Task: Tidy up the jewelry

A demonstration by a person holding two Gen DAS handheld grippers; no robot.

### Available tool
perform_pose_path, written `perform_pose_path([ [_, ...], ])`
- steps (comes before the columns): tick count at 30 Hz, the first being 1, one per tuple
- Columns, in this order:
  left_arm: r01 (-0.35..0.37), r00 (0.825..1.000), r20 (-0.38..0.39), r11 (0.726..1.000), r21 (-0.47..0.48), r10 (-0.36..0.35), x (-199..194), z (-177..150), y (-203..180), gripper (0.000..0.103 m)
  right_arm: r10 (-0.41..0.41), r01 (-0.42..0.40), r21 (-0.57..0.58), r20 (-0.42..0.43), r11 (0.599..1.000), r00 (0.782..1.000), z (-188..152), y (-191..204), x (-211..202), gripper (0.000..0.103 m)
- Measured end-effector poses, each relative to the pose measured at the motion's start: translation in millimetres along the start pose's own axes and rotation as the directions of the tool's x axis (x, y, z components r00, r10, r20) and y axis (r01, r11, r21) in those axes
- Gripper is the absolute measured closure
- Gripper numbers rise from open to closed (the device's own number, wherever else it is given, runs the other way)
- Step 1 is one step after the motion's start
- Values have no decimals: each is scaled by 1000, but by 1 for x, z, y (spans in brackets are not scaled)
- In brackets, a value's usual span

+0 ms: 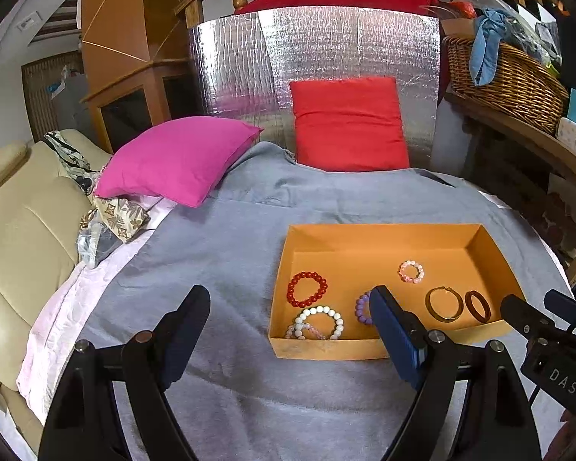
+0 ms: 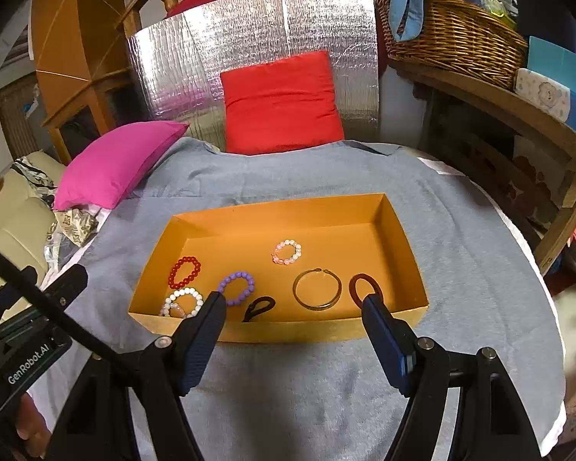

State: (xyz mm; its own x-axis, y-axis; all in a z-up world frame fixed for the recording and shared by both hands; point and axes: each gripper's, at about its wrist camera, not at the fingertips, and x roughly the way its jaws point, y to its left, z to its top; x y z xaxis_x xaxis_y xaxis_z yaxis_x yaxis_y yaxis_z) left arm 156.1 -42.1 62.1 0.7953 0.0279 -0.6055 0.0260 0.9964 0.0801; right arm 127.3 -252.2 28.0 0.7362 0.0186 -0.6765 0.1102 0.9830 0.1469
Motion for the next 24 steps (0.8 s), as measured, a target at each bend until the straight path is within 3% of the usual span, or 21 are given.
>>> perform_pose_path([
  [24, -10, 997, -82, 1000, 16, 11, 45, 4, -1, 18, 21, -19, 39, -57, 999, 998, 11, 7, 47, 27],
])
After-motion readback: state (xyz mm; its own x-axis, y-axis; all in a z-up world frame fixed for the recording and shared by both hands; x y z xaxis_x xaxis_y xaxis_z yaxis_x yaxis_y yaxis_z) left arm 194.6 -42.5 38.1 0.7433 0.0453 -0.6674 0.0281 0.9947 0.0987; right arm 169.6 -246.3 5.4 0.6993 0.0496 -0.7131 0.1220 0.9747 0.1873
